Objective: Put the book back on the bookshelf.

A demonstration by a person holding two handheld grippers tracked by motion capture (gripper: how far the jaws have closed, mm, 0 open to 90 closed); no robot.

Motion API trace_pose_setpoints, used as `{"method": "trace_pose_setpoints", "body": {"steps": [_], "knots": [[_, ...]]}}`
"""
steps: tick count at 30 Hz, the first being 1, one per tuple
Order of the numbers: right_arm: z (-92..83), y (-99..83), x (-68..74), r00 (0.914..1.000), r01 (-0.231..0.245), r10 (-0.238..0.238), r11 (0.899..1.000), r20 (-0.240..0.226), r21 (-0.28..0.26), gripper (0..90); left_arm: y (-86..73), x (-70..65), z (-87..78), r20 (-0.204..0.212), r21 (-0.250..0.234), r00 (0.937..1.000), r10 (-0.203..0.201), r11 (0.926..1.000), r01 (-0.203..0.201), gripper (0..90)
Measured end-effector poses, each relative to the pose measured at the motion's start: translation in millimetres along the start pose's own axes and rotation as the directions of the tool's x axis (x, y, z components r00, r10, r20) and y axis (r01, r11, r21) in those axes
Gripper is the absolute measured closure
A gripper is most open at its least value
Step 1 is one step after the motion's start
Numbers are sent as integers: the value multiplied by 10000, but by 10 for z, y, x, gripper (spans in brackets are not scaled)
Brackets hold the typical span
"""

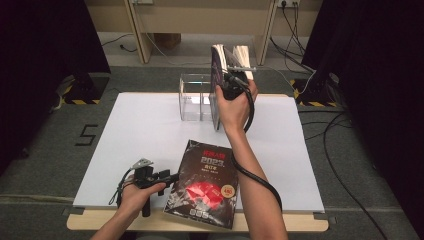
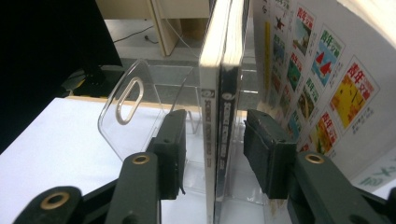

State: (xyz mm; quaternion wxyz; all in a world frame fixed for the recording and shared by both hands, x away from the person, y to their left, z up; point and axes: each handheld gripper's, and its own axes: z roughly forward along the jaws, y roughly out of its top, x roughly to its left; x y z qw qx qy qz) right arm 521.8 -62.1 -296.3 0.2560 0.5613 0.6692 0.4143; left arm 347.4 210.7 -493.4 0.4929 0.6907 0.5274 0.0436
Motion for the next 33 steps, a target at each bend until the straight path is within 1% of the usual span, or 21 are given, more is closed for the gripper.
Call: {"method": "trace_pose_setpoints", "body": {"steps": [7, 10, 12, 16, 17, 21, 33], "knots": [[-64, -72, -3, 9998, 205, -205, 9997, 10, 139, 578, -14, 6, 7, 0, 72, 10000, 8, 10000, -8, 462], [-77, -102, -19, 9999, 124, -122, 9996, -87, 244, 574, -20, 2, 11, 13, 107, 10000, 15, 9999, -16, 463], [-86, -121, -26, 9999, 130, -129, 9996, -53, 236, 574, -23, 0, 11, 12, 115, 10000, 11, 9999, -11, 463], [-117, -152, -49, 9999, 103, -99, 9997, -136, 234, 574, -21, 1, 10, -9, 118, 10000, 21, 9999, -21, 463], [-127, -160, -49, 9999, 34, -30, 9997, -160, 243, 574, -21, 2, 9, -8, 118, 10000, 30, 9999, -30, 463], [-152, -206, -77, 9998, 112, -108, 9996, -179, 245, 574, -27, 4, 16, 2, 118, 10000, -10, 9999, 10, 463], [-264, -392, -217, 9997, 5, 8, 9984, -248, 561, 570, -40, 10, 31, -70, 205, 10000, 21, 9998, -20, 464]]}}
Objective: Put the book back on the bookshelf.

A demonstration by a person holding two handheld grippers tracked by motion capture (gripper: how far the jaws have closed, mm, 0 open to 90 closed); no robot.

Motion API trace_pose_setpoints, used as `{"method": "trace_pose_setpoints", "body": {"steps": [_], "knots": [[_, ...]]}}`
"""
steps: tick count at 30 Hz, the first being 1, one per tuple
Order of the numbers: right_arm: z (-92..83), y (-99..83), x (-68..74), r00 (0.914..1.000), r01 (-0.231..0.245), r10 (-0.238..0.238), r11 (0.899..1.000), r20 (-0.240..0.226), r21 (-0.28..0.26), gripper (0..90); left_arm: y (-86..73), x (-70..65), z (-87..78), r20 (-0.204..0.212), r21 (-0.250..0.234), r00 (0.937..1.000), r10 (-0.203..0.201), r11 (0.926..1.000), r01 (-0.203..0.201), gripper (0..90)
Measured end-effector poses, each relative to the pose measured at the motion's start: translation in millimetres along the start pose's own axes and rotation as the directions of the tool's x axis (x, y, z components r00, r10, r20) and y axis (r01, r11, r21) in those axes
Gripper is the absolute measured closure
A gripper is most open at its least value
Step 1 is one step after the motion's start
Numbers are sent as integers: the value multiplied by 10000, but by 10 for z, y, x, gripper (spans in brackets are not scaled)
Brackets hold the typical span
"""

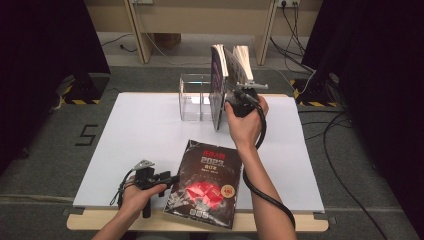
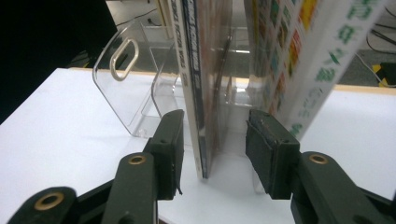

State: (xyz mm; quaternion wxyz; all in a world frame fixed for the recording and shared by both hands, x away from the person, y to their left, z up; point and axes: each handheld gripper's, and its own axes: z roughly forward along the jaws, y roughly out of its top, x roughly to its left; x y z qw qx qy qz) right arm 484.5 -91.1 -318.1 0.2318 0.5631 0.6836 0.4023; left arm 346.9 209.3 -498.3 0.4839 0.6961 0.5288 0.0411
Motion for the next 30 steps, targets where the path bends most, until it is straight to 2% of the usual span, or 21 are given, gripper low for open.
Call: {"method": "trace_pose_setpoints", "body": {"steps": [10, 15, 16, 24, 30], "knots": [[-103, -203, -141, 10000, -88, 87, 9993, 24, 352, 568, -3, 10, 7, -197, 80, 9997, 109, 9999, -107, 464], [-139, -320, -216, 9995, -327, 327, 9978, 17, 570, 566, -4, 18, 8, -218, 115, 9997, 95, 9999, -92, 464], [-161, -398, -277, 9990, -444, 445, 9967, 6, 686, 566, -7, 21, 14, -192, 153, 9998, 79, 9999, -76, 463], [-160, -671, -429, 9981, -621, 611, 9902, 120, 1255, 564, -4, 19, 22, -275, 239, 9996, 88, 9997, -82, 469], [-144, -892, -491, 9976, -696, 677, 9836, 165, 1664, 561, 7, 21, 26, -415, 238, 9988, 255, 9994, -246, 475]]}}
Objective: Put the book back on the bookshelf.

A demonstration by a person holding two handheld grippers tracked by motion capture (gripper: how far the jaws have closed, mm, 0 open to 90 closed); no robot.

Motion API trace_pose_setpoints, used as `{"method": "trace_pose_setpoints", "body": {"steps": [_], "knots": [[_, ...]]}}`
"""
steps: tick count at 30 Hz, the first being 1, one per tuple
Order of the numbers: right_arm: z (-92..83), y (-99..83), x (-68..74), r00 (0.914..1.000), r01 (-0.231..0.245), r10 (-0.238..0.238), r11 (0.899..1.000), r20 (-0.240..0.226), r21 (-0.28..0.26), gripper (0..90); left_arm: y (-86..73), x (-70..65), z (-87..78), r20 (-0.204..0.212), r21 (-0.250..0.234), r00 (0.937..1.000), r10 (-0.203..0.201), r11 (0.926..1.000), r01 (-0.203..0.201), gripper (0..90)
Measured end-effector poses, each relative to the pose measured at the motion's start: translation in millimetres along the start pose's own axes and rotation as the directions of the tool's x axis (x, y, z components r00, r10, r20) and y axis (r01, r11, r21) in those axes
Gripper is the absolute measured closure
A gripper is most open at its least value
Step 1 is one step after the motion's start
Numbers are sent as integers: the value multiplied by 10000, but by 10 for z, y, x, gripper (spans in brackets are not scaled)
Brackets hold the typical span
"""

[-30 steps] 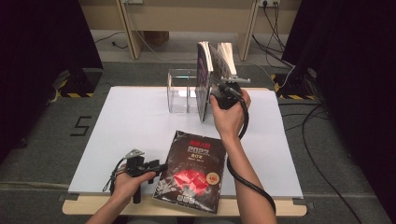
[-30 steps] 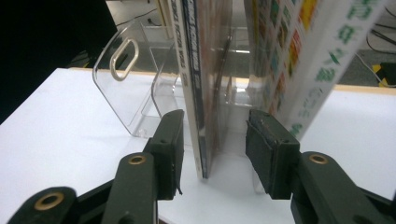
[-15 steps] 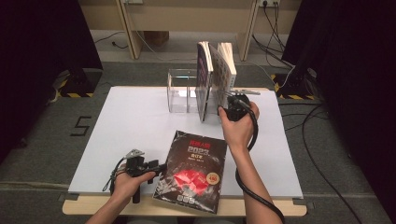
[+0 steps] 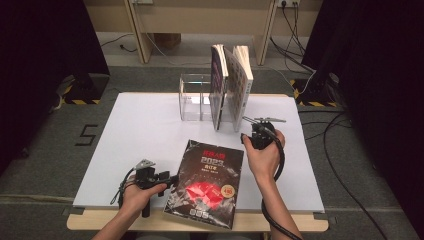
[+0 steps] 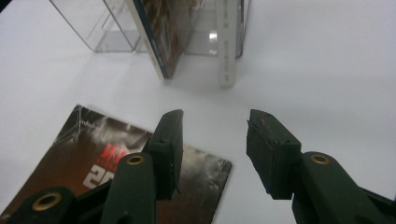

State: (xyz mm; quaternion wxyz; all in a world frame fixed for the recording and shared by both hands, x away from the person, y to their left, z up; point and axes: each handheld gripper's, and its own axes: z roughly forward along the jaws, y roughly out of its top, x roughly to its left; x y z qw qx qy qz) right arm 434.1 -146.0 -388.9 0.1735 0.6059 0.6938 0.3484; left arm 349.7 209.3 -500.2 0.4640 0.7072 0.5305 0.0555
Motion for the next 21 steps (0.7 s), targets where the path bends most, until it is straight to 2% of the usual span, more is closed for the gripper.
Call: {"method": "trace_pose_setpoints", "body": {"steps": [4, 7, 16, 21], "knots": [[46, -133, -30, 9999, -99, 102, 9996, -93, 245, 560, 4, -9, 6, -91, 32, 9999, 61, 10000, -60, 476], [83, -220, -44, 9991, -377, 388, 9978, -183, 551, 560, 6, -17, 13, -134, 39, 9999, 72, 10000, -72, 482], [222, -387, -126, 9982, -505, 535, 9933, -254, 1041, 560, 6, -44, 12, -313, 143, 9993, 201, 9997, -197, 506], [290, -440, -133, 9967, -694, 743, 9893, -336, 1287, 558, -8, -88, 27, -169, 267, 9995, 248, 9993, -244, 549]]}}
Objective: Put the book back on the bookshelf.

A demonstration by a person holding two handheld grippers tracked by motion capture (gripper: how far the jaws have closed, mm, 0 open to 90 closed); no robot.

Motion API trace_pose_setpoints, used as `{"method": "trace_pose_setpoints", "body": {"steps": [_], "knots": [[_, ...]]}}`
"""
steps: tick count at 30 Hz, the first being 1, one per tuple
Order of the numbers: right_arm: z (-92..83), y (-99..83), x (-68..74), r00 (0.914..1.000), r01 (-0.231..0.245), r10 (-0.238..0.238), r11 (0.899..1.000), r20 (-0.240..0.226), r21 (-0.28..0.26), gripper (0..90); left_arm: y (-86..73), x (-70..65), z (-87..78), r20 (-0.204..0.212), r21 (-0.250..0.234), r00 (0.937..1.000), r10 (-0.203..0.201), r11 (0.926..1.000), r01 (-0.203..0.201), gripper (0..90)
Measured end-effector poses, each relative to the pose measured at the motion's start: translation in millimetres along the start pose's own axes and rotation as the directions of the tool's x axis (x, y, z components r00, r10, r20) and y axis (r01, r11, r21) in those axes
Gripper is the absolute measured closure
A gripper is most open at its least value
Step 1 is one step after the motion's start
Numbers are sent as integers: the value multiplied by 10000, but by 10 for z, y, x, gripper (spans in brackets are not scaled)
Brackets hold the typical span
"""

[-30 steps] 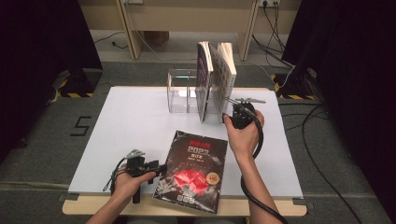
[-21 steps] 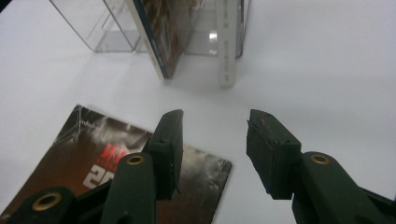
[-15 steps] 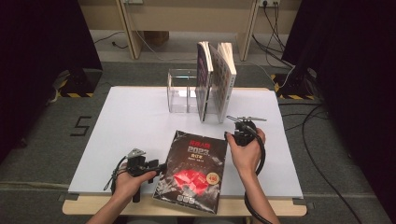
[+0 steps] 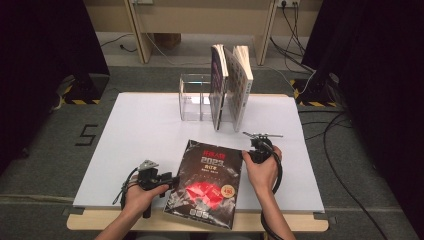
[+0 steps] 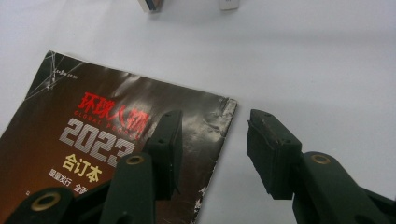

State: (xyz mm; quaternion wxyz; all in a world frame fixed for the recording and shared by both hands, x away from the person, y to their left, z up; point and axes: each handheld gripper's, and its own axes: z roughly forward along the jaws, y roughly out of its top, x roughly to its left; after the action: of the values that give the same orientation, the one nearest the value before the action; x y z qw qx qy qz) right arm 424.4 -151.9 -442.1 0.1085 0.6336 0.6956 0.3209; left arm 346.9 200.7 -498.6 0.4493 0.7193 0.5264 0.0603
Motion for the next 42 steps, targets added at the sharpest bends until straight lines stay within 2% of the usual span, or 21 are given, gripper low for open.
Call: {"method": "trace_pose_setpoints", "body": {"steps": [5, 7, 14, 16, 20, 21, 24, 26, 28, 30, 32, 33, 36, 38, 41, 42], "knots": [[37, 10, -9, 10000, -2, 2, 9999, -20, 103, 553, -11, -38, 10, 105, 131, 9999, -26, 9999, 24, 600], [52, 11, -8, 9999, 60, -62, 9999, 110, 157, 550, -17, -53, 18, 240, 216, 9996, -134, 9997, 128, 620], [134, 31, -32, 10000, 13, -14, 9997, 69, 261, 541, -22, -68, 10, 81, 269, 9999, -78, 9996, 75, 673], [165, 57, -32, 10000, -64, 63, 9995, 24, 322, 539, -35, -84, 3, 211, 340, 9997, -151, 9993, 143, 687], [274, 134, -31, 9999, 72, -74, 9993, 73, 376, 539, -96, -159, -8, 274, 304, 9995, 134, 9994, -142, 683], [274, 134, -31, 9999, 72, -74, 9993, 73, 376, 539, -96, -159, -8, 274, 304, 9995, 134, 9994, -142, 683], [404, 199, -41, 9999, 99, -95, 9980, -62, 625, 538, -134, -204, -27, 615, 461, 9981, 78, 9989, -106, 679], [430, 215, -60, 9998, 178, -171, 9978, -103, 646, 538, -130, -199, -27, 654, 493, 9978, 74, 9987, -107, 670], [444, 239, -79, 9997, 67, -52, 9976, -218, 692, 539, -117, -179, -23, 792, 501, 9969, -34, 9987, -6, 653], [452, 259, -93, 9992, 56, -29, 9977, -393, 681, 538, -99, -172, -19, 695, 363, 9975, 90, 9993, -116, 633], [462, 272, -98, 9983, -174, 218, 9966, -537, 804, 539, -77, -162, -15, 627, 274, 9980, 119, 9995, -137, 630], [470, 278, -111, 9983, -103, 147, 9969, -557, 784, 538, -65, -157, -12, 567, 229, 9983, 156, 9996, -169, 626], [482, 295, -115, 9980, -227, 280, 9954, -567, 930, 538, -41, -147, -3, 492, 157, 9984, 267, 9995, -275, 609], [495, 306, -131, 9990, -36, 73, 9964, -442, 842, 538, -39, -153, 13, 434, 147, 9983, 387, 9991, -394, 606], [517, 316, -136, 9982, -278, 328, 9947, -498, 987, 536, -50, -156, 49, 435, 239, 9976, 536, 9982, -547, 595], [530, 313, -143, 9984, -201, 252, 9949, -501, 987, 534, -50, -160, 54, 424, 205, 9976, 553, 9982, -562, 592]]}}
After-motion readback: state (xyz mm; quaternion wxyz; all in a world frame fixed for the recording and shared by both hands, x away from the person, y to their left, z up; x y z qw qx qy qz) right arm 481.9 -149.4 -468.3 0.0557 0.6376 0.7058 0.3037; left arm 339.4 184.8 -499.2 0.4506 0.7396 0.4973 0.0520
